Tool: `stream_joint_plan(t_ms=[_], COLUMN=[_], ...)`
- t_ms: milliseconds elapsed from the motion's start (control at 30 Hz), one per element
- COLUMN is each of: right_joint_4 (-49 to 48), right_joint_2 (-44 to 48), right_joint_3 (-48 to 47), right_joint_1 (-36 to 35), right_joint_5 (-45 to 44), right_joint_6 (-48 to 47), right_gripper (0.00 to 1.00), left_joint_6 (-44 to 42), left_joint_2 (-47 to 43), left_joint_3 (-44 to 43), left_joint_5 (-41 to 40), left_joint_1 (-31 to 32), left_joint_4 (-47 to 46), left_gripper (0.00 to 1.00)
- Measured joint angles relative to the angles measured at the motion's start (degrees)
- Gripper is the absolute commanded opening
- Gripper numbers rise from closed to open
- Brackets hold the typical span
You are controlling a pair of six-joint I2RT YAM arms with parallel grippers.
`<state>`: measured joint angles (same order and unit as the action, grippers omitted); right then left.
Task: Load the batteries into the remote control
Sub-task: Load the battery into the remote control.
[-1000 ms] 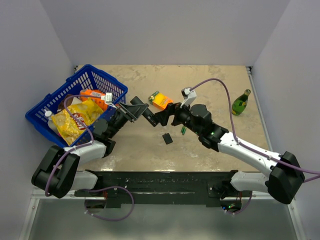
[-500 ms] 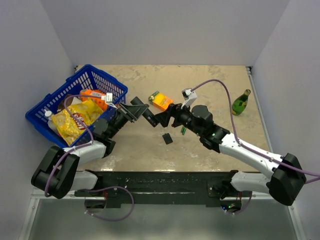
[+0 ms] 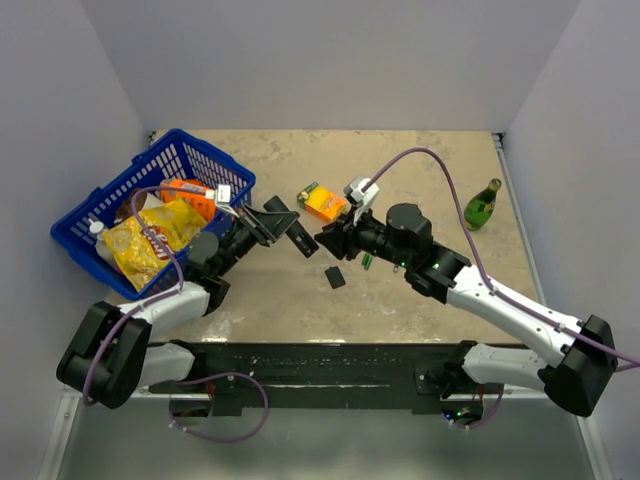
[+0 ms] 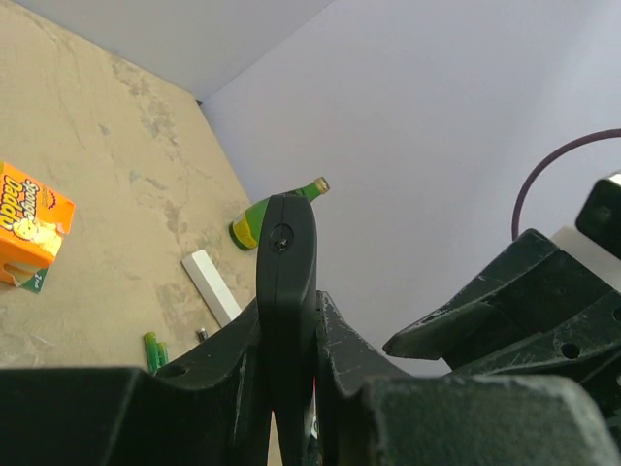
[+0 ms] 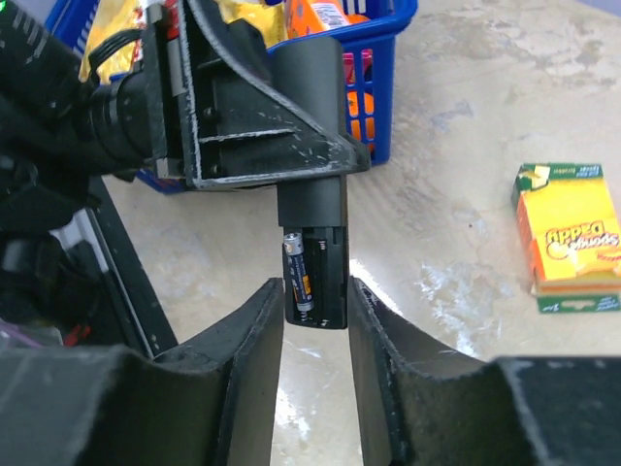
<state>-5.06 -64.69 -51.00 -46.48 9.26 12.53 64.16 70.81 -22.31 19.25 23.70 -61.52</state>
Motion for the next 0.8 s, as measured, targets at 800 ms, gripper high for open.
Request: stream_joint_plan(t_ms=[800], right_joint_4=[4.4], right_joint_2=[-7.8], right_joint_3=[-8.1], right_joint_1=[-3.3], right_joint_5=[6.3], right_joint_6=[-13.6], right_gripper=[0.21], left_joint_6=[-2.9], left_joint_2=[-3.0], left_joint_3=[-3.8], left_joint_5=[2.0], left_joint_1=[0.1], left_joint_4=[10.6], left_gripper=[0.00])
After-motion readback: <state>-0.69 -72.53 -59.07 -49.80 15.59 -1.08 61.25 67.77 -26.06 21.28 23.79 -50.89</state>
